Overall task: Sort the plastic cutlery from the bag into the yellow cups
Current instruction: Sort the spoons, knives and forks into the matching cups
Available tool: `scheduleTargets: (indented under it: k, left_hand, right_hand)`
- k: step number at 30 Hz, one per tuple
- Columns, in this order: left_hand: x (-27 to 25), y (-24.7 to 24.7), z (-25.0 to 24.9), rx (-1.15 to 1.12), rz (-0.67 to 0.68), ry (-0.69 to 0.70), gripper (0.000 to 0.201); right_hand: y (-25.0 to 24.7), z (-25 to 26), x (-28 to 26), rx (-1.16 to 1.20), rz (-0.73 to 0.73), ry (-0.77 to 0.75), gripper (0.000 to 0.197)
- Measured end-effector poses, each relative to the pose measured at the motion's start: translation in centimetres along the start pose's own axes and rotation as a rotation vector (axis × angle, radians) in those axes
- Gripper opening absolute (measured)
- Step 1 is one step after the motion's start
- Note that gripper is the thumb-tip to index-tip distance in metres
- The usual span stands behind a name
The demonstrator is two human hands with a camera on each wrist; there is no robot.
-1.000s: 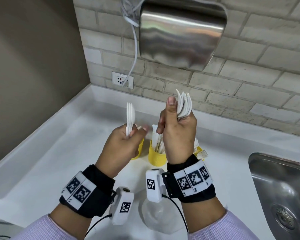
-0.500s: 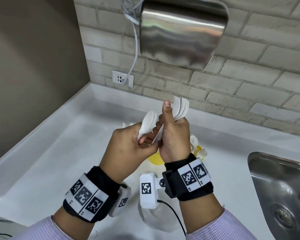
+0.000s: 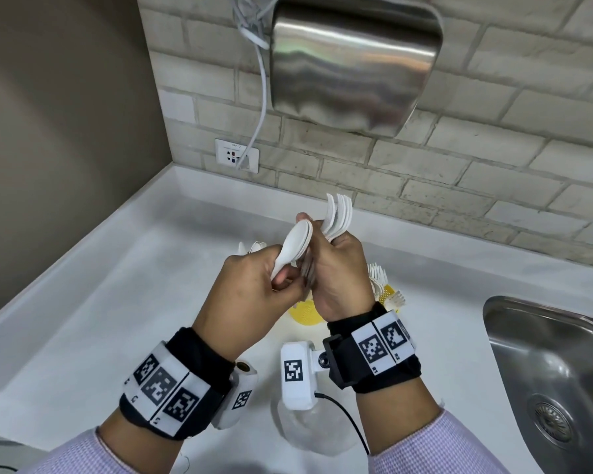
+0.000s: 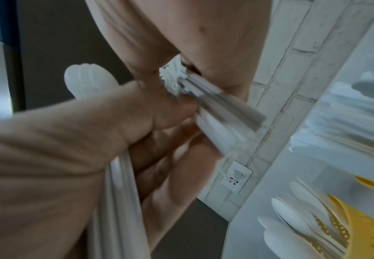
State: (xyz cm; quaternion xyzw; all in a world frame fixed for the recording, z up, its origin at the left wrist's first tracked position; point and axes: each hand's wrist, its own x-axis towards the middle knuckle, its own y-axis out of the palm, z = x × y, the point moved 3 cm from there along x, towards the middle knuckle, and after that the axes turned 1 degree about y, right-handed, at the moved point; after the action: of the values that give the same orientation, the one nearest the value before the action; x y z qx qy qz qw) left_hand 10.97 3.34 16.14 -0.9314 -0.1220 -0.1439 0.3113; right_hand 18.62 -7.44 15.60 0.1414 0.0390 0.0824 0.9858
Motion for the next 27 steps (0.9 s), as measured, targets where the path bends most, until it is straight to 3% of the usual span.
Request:
scheduleTargets:
  k: [7,10,12,16,20,22,24,27]
  left_hand:
    - [0.2,-0.1,1.0,-0.289,0.117,-0.135,0.020]
    - [0.3,-0.2,1.3,-0.392,0.094,-0.169,0.021]
    - [0.2,-0.5,1.3,-0.468,0.105,-0.184,0.032]
    - [0.0,-0.3,1.6,-0.604,0.198,-0.242,0.028]
    - [-0.6,-0.8,1.4,-0.446,0.242,-0.242,0.020]
    - [-0.9,-1.0,1.4,-0.340,0.203,-0.241,0.042]
    - [-1.3,-1.3,1.2,-0.142,0.156,-0.139,0.053]
    - [-2.1,-0.8,0.9,-0.041,0.200,-0.057,0.047]
  right_hand:
    - [0.2,0.2,-0.9,0.148,0.120,0.061,0.047]
    - [0.3,0.2,-1.1,0.115,0.102,0.060,0.041]
    - [0.3,0.4,-1.5,0.136,0.172,0.097,0.038]
    - [0.2,0.5,-2.5,0.122,0.297,0.142,0.036]
    - [-0.5,-0.2,-3.0,0.249,0.223,0.058,0.040]
    - [-1.5,-0.3,-3.0,0.251,0.128,0.012,0.041]
    - [-2.4,-0.2,-3.6,0.200,0.060,0.001,0.041]
    - [-3.0,-0.3,-4.9,-0.003,0.049,0.013,0.048]
